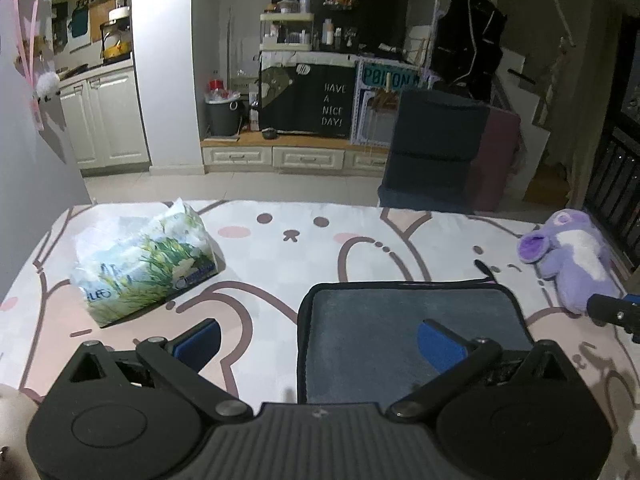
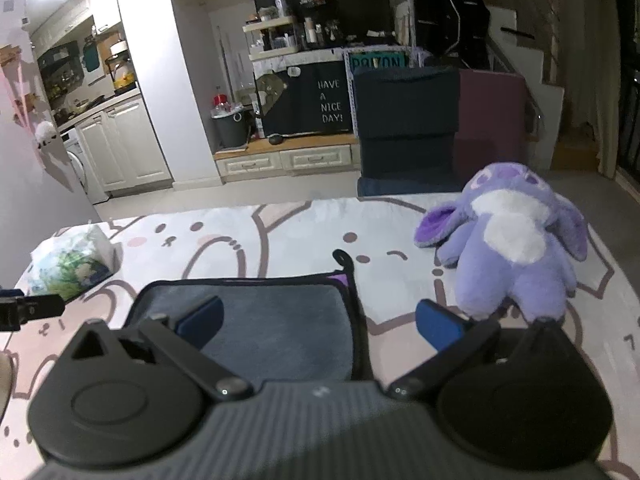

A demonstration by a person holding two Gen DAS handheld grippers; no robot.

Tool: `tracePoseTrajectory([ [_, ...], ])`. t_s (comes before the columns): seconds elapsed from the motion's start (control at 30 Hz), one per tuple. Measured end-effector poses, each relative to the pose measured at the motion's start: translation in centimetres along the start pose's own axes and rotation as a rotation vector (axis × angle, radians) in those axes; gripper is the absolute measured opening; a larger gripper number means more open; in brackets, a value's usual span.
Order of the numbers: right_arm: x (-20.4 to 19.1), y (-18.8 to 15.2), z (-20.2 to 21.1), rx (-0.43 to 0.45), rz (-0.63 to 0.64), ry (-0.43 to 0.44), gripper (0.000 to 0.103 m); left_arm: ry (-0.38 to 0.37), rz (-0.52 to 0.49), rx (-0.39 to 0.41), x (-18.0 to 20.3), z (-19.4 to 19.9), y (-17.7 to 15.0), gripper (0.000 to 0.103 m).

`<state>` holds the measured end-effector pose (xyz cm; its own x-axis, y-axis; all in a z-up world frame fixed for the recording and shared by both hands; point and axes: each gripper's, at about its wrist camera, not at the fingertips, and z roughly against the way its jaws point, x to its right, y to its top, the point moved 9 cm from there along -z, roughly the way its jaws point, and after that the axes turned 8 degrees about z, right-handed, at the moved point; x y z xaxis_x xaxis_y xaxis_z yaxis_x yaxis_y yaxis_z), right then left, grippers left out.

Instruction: Fold towel

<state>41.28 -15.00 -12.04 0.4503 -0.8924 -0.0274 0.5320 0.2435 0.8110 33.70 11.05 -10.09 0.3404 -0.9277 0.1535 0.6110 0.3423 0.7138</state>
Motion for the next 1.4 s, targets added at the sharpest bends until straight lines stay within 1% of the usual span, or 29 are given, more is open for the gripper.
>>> tracePoseTrajectory([
  [0.13, -0.8, 0.1, 2.6, 0.004, -0.002, 0.009, 0.103, -0.017, -0.007, 0.020, 0.5, 2.7, 0.0, 0.103],
  [0.3, -1.9, 0.5, 6.1, 0.031, 0.035, 0.009, 0.103, -0.034, -0.010, 0.051, 0.8, 6.1, -0.1, 0.103],
  [0.4, -2.5, 0.6, 8.2, 0.037, 0.038, 0.007, 0.103, -0.038, -0.005, 0.058, 0.6, 7.7, -0.5, 0.103],
  [0.57, -3.4, 0.7, 11.8, 0.073, 0.043, 0.020, 0.103, -0.044, -0.001, 0.071, 0.7, 10.5, -1.1, 0.103],
  [0.67, -3.9, 0.6, 13.2, 0.083, 0.044, 0.022, 0.103, -0.057, 0.007, 0.080, 1.0, 12.3, -1.6, 0.103],
  [0.8, -4.6, -0.1, 15.7, 0.080, 0.045, 0.014, 0.103, -0.052, 0.005, 0.078, 1.3, 14.0, -2.3, 0.103],
  [0.93, -5.0, -1.2, 17.9, 0.093, 0.067, 0.022, 0.103, -0.076, -0.010, 0.073, 1.9, 15.7, -3.5, 0.103],
  [1.07, -5.4, -2.4, 20.0, 0.107, 0.061, 0.036, 0.103, -0.096, -0.044, 0.080, 2.6, 17.2, -4.8, 0.103],
  [1.2, -5.7, -3.5, 21.4, 0.109, 0.057, 0.027, 0.103, -0.124, -0.052, 0.079, 3.2, 18.3, -6.0, 0.103],
  [1.4, -6.2, -5.2, 22.9, 0.106, 0.057, 0.050, 0.103, -0.128, -0.077, 0.096, 3.8, 19.5, -7.6, 0.103],
])
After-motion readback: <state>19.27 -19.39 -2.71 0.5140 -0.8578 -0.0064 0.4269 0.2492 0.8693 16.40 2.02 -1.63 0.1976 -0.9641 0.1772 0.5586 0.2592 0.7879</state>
